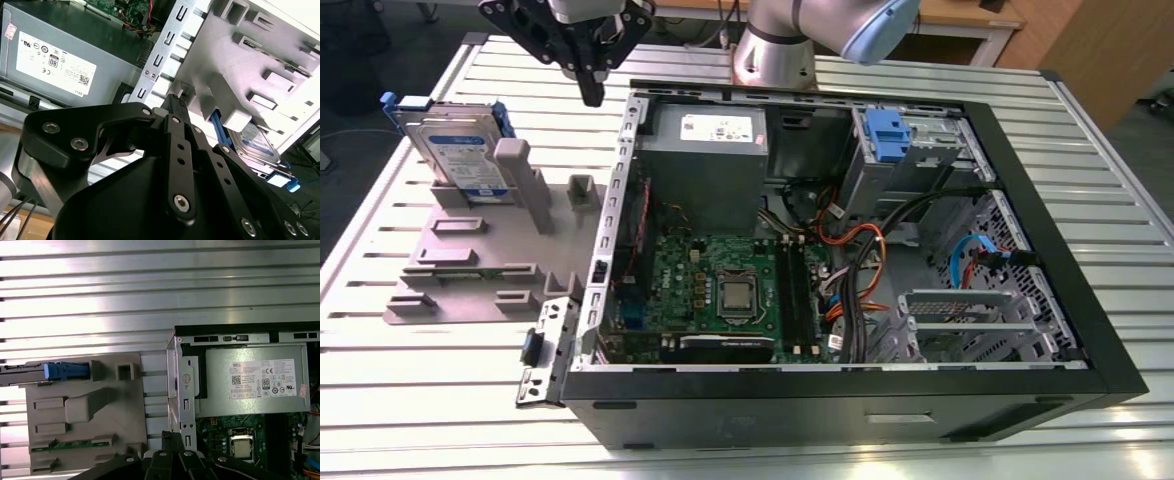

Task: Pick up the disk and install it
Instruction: 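Reach for the disk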

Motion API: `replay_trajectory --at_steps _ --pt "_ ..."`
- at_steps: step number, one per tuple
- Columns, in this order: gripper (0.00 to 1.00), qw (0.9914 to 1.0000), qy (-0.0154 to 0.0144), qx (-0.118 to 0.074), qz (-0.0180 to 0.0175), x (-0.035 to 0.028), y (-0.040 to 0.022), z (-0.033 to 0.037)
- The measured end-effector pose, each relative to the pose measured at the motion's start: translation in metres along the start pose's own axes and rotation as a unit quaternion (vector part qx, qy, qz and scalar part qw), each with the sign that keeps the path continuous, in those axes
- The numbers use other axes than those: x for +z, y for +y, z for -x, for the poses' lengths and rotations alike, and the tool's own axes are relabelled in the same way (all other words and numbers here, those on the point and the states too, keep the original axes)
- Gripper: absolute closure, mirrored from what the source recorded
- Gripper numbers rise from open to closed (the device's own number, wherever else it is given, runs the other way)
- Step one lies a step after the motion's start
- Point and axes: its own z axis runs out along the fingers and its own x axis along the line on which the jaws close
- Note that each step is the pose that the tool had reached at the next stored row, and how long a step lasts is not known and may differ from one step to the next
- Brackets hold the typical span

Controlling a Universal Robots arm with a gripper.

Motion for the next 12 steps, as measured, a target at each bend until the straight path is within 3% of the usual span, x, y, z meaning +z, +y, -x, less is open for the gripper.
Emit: replay_trajectory --at_steps 12 --pt "0.89 1.00000 0.0000 0.000 0.0000 -0.0001 -0.0003 -0.0035"
